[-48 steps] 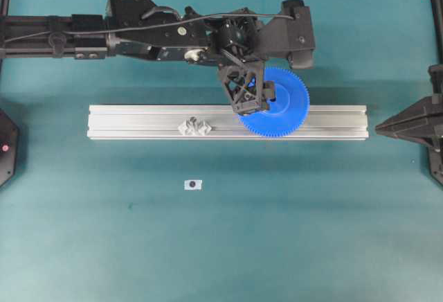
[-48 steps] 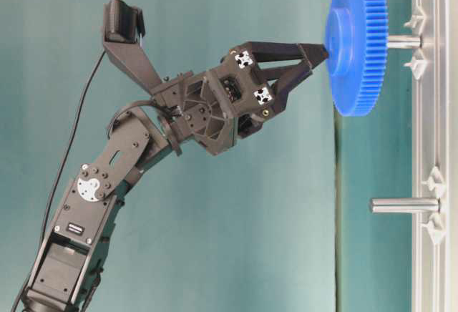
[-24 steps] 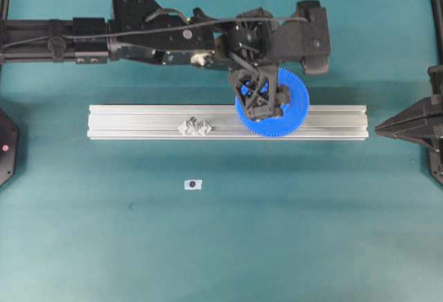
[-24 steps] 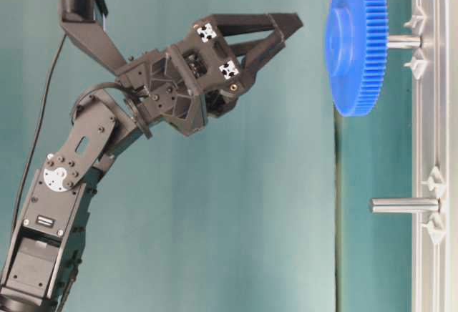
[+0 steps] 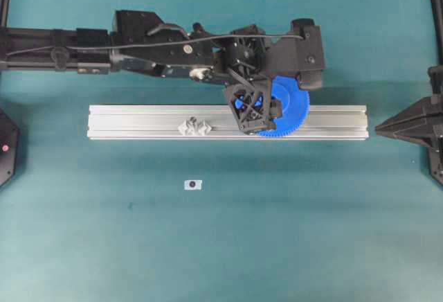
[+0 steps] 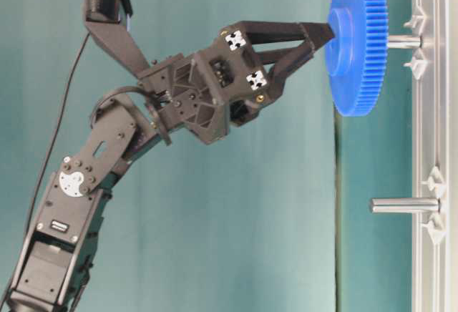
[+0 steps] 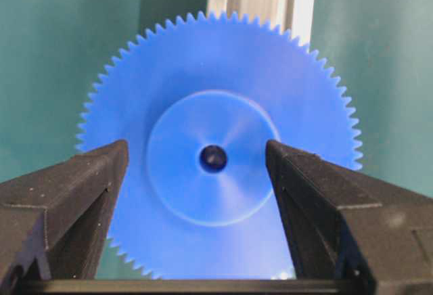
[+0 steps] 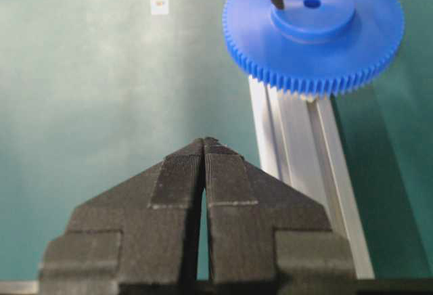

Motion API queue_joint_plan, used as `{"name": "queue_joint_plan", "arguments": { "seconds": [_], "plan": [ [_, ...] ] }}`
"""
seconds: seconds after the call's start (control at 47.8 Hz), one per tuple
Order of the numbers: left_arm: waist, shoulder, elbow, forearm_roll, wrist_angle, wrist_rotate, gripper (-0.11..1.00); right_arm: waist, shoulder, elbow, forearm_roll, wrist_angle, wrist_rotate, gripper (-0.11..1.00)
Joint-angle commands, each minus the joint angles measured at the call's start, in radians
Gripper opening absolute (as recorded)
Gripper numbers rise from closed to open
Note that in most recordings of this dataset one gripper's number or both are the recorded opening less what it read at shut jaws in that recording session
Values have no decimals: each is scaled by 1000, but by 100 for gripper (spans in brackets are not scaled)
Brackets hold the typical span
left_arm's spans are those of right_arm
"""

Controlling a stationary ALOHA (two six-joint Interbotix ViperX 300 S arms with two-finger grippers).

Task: Find the location of the shaft and insert the large gear.
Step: 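Lower the blue gear down onto the shaft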

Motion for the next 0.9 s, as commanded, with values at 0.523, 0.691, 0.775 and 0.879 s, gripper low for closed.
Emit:
{"name": "queue_joint_plan", "arguments": {
  "seconds": [0.523,0.691,0.775,0.879],
  "plan": [
    [-20,-8,-14,2,-28,-3,81,-2,8,-8,-3,-9,14,3],
    [-21,-8,-12,2,-28,-9,81,-2,8,-8,-3,-9,14,3],
    [-20,-8,-12,2,-29,-28,81,-2,8,-8,-3,-9,14,3],
    [-20,-8,-11,2,-34,-37,81,-2,8,-8,-3,-9,14,3]
  ]
}}
